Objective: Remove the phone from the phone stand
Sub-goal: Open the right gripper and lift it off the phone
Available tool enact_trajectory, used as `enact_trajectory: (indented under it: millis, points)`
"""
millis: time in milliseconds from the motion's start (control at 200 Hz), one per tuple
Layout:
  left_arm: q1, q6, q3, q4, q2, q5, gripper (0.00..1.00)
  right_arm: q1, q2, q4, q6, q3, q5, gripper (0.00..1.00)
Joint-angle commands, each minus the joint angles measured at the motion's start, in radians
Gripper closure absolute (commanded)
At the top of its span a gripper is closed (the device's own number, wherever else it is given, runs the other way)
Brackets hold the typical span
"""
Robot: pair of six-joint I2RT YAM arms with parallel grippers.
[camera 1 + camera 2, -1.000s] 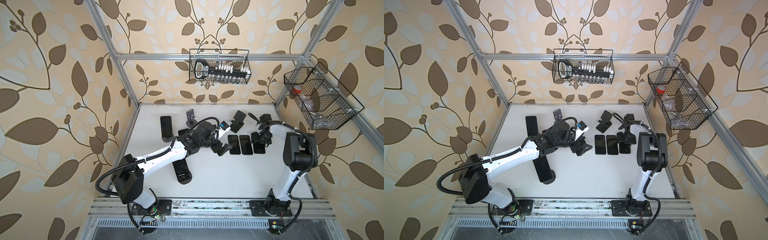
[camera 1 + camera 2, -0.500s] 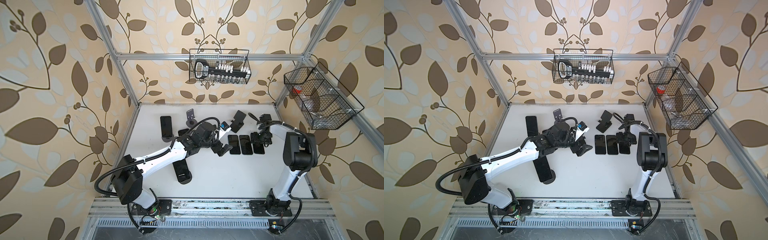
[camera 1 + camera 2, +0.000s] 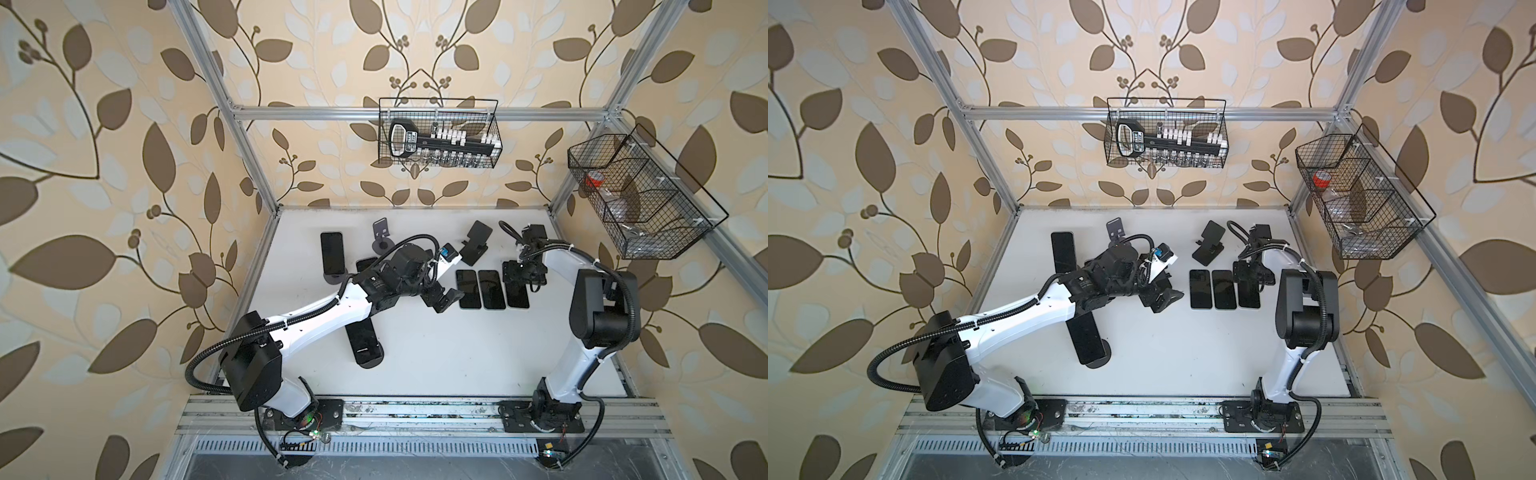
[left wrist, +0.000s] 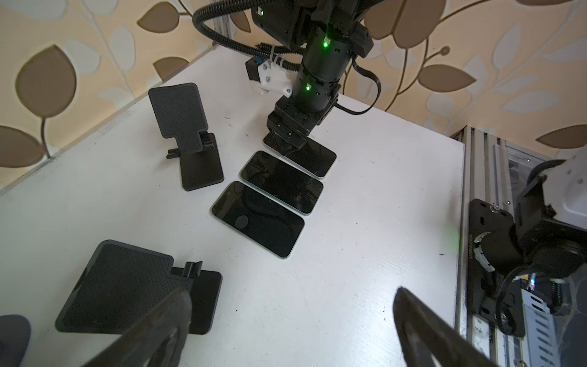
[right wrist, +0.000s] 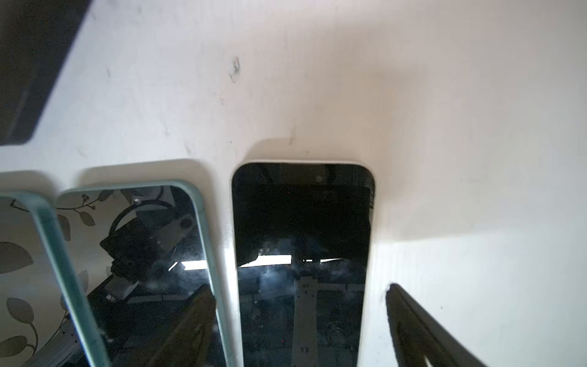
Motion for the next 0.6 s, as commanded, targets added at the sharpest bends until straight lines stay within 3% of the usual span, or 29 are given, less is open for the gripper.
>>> enact_trajectory:
  millis: [0,280,595]
  points:
    - [-0.013,0.023,-0.012,0.028,-0.077,-0.032,0.01,-0.003,-0.062,-0.004,0.011,-0.006,0.024,0.14]
    - [-0.013,0.061,-0.071,0.100,-0.159,-0.147,0.01,0.004,-0.229,0.005,0.060,0.003,0.017,0.16]
    - [-0.013,0.114,-0.131,0.171,-0.223,-0.270,0.01,0.118,-0.289,0.011,0.063,0.060,0.055,0.16]
